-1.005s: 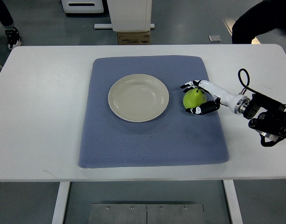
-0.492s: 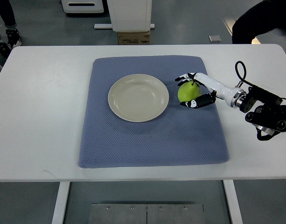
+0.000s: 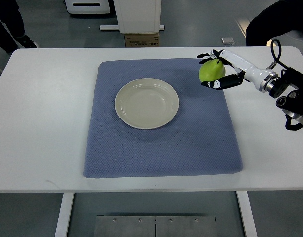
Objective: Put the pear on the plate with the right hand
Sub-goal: 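Lift the pear with the right hand away from the mat, then carry the pear over the cream plate and lower it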
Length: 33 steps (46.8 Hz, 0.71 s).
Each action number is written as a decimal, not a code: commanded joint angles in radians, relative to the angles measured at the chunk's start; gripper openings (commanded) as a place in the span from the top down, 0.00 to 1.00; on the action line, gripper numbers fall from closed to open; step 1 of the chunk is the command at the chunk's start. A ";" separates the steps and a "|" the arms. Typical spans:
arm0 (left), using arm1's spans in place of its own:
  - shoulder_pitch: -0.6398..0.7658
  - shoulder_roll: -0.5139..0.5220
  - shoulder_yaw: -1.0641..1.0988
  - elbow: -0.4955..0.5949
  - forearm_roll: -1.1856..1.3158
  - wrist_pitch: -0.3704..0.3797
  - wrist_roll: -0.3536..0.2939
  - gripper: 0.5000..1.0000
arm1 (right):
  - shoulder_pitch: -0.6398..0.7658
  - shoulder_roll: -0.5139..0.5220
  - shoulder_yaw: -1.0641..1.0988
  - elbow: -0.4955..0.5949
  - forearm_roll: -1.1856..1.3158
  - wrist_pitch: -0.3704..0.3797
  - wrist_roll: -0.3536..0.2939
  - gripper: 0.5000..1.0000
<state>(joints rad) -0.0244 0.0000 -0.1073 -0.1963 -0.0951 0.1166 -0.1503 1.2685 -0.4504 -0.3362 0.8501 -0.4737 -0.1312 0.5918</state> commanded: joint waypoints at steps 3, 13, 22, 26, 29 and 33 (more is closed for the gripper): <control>0.000 0.000 0.000 0.000 0.000 0.000 0.000 0.00 | 0.060 -0.033 0.009 0.000 0.006 0.084 0.002 1.00; 0.000 0.000 0.000 0.000 0.000 0.000 0.000 0.00 | 0.160 -0.051 0.011 0.003 0.006 0.185 0.008 1.00; 0.000 0.000 0.000 0.000 0.000 0.000 0.000 0.00 | 0.181 0.002 0.011 0.004 0.006 0.185 0.000 1.00; 0.000 0.000 0.000 0.000 0.000 0.000 0.000 0.00 | 0.192 0.062 0.011 0.003 0.006 0.185 -0.001 1.00; 0.000 0.000 0.000 0.000 0.000 0.000 0.000 0.00 | 0.196 0.097 0.011 0.000 0.006 0.185 -0.001 1.00; 0.000 0.000 0.000 0.000 0.000 0.000 0.000 0.00 | 0.196 0.142 0.011 -0.002 0.006 0.183 -0.004 1.00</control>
<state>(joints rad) -0.0242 0.0000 -0.1074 -0.1963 -0.0951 0.1168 -0.1502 1.4647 -0.3389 -0.3254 0.8488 -0.4678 0.0523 0.5894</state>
